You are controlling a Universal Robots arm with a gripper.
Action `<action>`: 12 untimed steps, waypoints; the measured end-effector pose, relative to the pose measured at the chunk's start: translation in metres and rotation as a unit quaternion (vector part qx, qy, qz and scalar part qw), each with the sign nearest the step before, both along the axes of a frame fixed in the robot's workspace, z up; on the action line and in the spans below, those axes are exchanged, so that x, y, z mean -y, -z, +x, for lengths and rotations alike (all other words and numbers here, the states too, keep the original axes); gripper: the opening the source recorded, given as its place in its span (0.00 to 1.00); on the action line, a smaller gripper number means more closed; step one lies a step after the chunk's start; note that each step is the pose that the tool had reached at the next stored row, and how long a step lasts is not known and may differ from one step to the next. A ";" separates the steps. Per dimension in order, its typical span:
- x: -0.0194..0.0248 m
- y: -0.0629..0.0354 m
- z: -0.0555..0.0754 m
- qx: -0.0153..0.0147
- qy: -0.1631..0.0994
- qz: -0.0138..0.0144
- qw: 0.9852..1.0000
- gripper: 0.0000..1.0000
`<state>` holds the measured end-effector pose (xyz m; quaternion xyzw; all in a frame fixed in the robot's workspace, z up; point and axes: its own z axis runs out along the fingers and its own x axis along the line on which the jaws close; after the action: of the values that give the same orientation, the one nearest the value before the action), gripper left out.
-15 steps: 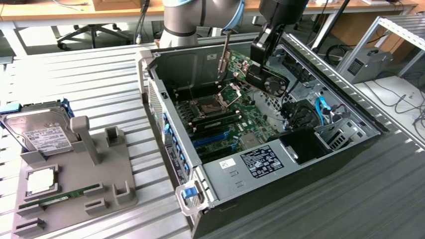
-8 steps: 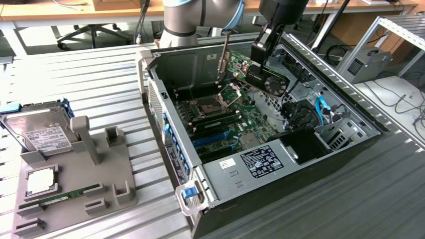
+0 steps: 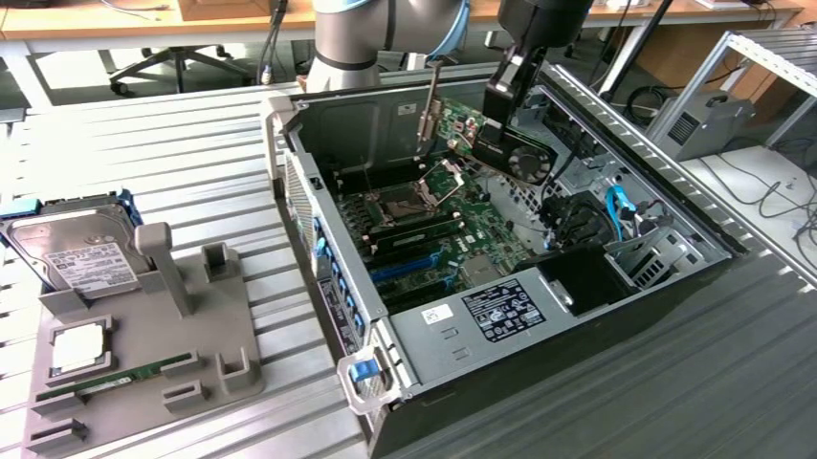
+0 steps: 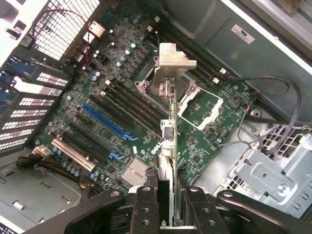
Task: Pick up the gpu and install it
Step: 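Insert the gpu into the slot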
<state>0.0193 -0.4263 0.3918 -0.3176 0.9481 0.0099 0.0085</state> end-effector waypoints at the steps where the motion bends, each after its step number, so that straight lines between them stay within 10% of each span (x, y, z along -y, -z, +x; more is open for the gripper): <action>1: 0.0000 0.0000 0.000 0.000 -0.001 0.000 1.000 0.26; 12: 0.0000 0.0000 0.000 0.000 -0.016 0.000 1.000 0.26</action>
<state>0.0193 -0.4263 0.3918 -0.3324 0.9431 0.0101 0.0084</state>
